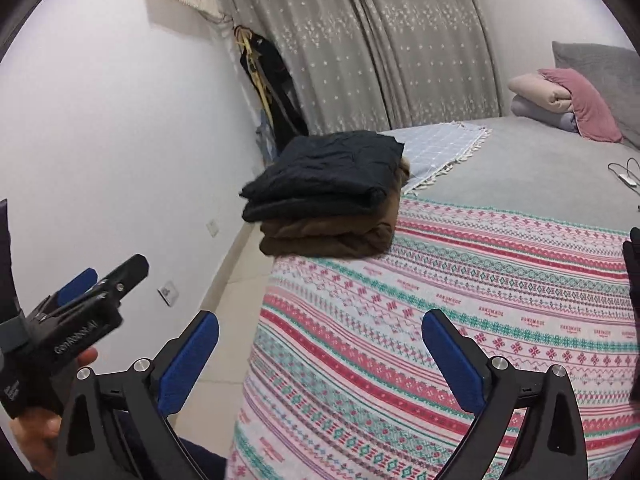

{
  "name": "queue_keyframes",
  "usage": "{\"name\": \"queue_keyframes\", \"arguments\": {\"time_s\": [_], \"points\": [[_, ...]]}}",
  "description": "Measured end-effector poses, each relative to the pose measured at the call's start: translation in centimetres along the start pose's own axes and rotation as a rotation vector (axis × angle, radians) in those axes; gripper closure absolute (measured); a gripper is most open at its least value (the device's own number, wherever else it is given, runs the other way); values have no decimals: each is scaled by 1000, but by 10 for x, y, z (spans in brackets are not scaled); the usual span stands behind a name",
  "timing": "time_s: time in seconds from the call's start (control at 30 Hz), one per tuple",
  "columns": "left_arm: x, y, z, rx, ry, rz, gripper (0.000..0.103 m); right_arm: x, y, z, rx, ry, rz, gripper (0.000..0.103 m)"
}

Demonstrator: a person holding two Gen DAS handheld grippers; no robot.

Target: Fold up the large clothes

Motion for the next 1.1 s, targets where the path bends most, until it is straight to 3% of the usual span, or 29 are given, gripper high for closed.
{"name": "queue_keyframes", "arguments": {"time_s": [0.3, 1.1], "points": [[24, 6, -29, 33, 58, 40, 1, 22, -6, -17, 32, 28, -2, 1], [31, -13, -38, 49, 104, 5, 1, 27, -13, -21, 31, 10, -53, 1]]}}
Point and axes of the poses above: each gripper's, at about its wrist camera, not at the fingertips, and x roughly the way its jaws point, y to its left, z to its top, the point moved 9 cm from there along x, roughly the way its jaws point, and after that the axes turned 13 degrees about y, right-handed, at the moved point
